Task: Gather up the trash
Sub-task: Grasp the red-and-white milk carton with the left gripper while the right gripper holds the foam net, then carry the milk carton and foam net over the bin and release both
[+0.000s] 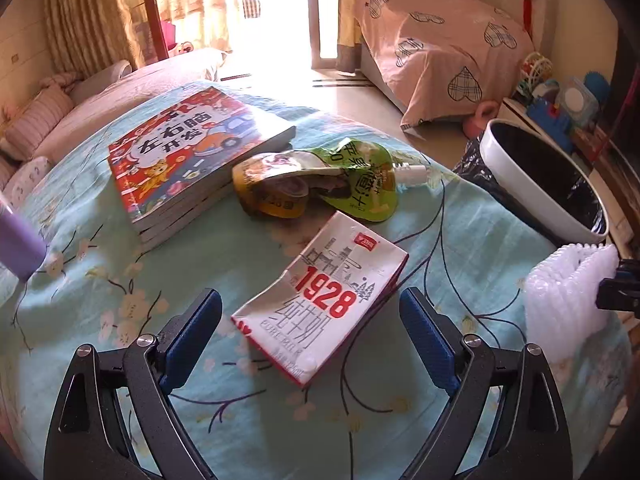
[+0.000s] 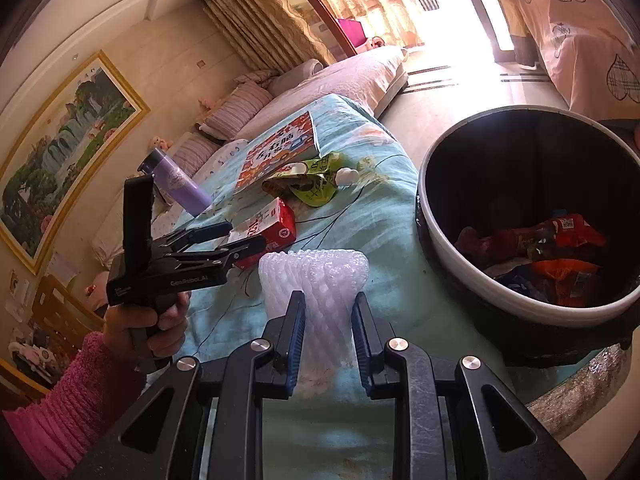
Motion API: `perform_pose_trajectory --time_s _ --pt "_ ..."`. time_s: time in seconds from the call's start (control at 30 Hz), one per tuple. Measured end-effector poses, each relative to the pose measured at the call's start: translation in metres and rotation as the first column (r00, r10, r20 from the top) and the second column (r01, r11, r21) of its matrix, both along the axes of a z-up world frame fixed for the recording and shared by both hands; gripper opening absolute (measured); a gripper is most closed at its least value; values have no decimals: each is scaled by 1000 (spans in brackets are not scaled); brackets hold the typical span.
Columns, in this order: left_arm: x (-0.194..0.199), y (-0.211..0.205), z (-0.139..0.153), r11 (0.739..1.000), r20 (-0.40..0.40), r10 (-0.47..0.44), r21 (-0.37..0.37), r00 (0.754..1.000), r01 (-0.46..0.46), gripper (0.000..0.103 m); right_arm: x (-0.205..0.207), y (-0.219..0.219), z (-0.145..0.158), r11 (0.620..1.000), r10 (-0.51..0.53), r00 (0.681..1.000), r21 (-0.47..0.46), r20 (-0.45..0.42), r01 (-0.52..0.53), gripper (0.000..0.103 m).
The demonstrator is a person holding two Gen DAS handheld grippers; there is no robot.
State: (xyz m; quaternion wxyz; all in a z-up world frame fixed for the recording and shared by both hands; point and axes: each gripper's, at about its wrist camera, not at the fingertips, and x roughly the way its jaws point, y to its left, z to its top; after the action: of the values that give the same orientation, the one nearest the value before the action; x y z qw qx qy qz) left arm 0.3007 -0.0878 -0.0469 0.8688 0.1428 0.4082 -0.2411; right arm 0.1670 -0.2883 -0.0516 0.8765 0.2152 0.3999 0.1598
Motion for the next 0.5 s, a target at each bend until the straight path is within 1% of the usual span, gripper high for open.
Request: perform_pose_trajectory --time_s 0.03,0.07,0.13,0.17,0.3,0.37,0.5 --pt "-4 -2 0 1000 6 -12 8 1000 12 71 -1 0 0 1000 2 1000 -2 -1 -2 23" --pt "-10 -4 -1 1000 5 -21 18 1000 21 62 -2 1 0 1000 5 1000 -5 0 -5 23" --pt "-20 -6 -1 999 15 -3 37 1000 2 59 -6 2 1 1000 6 1000 -17 3 -6 23" --pt "-28 -4 0 999 16 11 30 1000 -11 58 -7 2 1 1000 6 1000 -19 4 -6 23" --pt "-58 4 8 996 2 70 -51 998 -70 58 -11 1 1 1000 4 1000 -19 8 -3 23" --pt "-73 6 14 991 -4 102 -91 995 -102 57 -13 0 3 1000 3 1000 -20 16 -3 23" --pt "-99 6 22 974 -23 174 -144 984 -175 57 -22 -4 7 1000 -3 999 -25 34 4 23"
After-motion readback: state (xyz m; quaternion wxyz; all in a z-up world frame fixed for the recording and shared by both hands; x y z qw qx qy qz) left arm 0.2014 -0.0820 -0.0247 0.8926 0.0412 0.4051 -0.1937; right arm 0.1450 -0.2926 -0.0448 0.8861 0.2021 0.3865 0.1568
